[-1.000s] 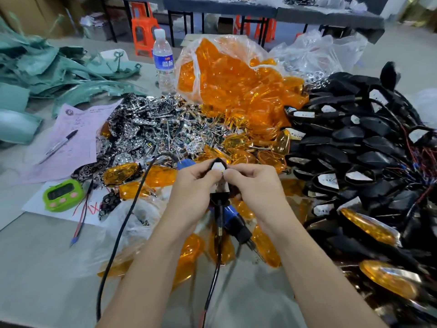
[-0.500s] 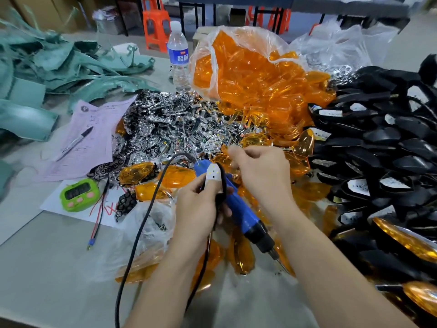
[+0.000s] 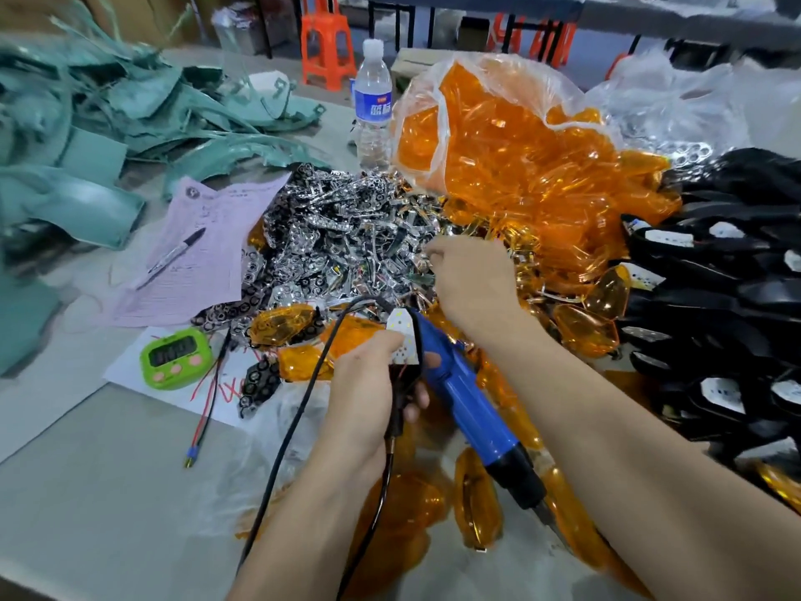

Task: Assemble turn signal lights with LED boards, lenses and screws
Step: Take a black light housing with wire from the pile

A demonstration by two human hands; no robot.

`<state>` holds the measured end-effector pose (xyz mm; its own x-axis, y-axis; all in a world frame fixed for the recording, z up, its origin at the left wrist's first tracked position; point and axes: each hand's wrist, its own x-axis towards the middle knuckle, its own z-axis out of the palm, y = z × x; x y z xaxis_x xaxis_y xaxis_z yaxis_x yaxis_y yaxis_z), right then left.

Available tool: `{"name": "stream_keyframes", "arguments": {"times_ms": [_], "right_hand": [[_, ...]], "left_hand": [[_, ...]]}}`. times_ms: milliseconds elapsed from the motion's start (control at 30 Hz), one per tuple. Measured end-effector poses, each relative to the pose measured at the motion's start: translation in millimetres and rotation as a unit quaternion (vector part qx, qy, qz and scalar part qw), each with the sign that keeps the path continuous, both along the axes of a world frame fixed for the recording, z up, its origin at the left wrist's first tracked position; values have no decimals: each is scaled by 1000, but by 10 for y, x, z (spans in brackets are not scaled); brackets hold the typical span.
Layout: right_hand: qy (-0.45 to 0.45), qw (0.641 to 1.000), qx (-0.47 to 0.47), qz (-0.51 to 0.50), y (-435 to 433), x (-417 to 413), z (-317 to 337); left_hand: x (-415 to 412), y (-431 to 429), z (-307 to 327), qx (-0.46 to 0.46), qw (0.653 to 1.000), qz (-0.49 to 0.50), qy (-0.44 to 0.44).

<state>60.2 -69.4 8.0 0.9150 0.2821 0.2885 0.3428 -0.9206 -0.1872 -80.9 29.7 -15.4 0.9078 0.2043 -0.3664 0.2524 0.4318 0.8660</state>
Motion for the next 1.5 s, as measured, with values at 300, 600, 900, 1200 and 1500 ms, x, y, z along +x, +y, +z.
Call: {"name": "stream_keyframes", "arguments": {"times_ms": [300, 600, 900, 1200, 1500], "right_hand": [[120, 818, 547, -135, -794, -852, 164], [377, 332, 848, -172, -1219, -1381, -253], [291, 625, 646, -327, -1149, -1383, -230], [176, 958, 139, -177, -1368, -867, -15], [134, 975, -5, -180, -1391, -864, -32]], "left_hand": [[-126, -103, 63, 7, 999, -23, -31], [-252, -173, 61, 59, 997, -22, -43], [-270, -202, 105, 67, 997, -10, -40], [-213, -241, 53, 84, 996, -9, -22], [-167, -280, 47, 72, 997, -5, -26]]}}
